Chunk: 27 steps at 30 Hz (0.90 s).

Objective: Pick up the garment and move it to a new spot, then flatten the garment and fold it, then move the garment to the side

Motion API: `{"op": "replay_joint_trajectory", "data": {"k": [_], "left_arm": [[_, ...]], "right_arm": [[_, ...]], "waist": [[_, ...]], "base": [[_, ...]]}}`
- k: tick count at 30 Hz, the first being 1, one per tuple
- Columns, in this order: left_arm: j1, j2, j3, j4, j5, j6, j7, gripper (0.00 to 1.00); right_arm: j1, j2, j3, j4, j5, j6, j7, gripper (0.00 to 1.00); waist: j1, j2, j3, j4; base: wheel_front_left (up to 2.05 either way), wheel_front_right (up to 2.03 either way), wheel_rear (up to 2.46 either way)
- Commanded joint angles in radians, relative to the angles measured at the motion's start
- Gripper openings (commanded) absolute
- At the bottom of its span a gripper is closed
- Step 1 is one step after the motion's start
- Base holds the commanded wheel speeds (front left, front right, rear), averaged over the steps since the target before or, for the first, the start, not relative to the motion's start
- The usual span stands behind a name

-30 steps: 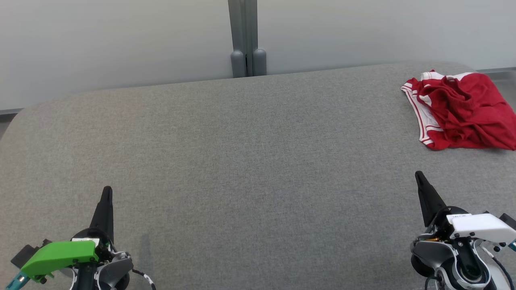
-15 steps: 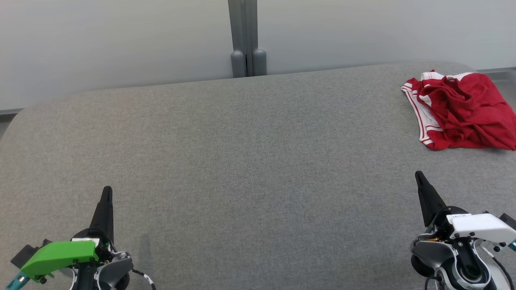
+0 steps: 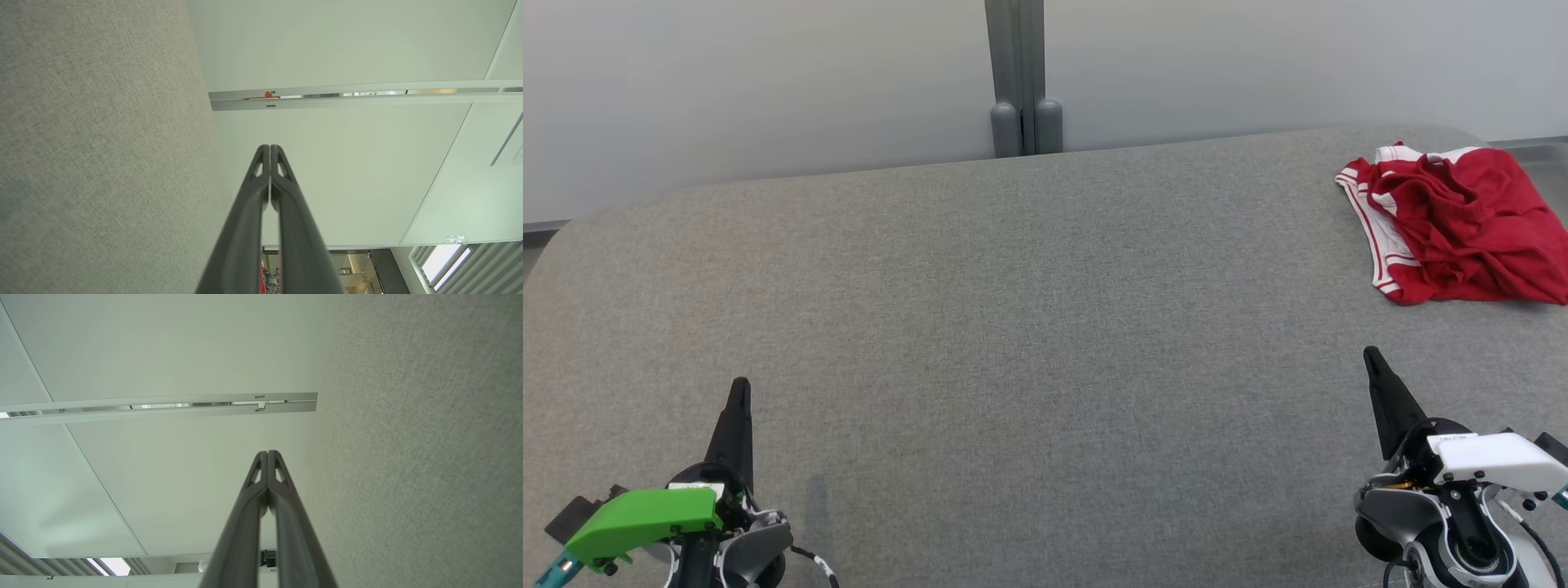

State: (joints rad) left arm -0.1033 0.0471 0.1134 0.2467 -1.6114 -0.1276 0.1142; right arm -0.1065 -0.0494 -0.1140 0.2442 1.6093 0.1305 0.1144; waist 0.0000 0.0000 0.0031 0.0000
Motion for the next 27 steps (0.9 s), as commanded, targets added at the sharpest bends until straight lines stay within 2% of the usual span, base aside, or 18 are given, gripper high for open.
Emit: {"op": "replay_joint_trajectory", "data": {"k": [1, 27], "left_arm": [[-0.011, 0.006, 0.003, -0.003, -0.003, -0.006, 0.004, 0.00], [-0.011, 0.006, 0.002, -0.003, -0.003, -0.006, 0.003, 0.00]], "right_arm": [[-0.005, -0.001, -0.001, 0.002, 0.007, 0.000, 0.003, 0.00], [-0.005, -0.001, -0.001, 0.002, 0.007, 0.000, 0.003, 0.00]], "waist": [[0.0000, 0.0000, 0.000, 0.000], [0.0000, 0.0000, 0.000, 0.000]], "base": [[0.00, 0.00, 0.00], [0.00, 0.00, 0.00]]}}
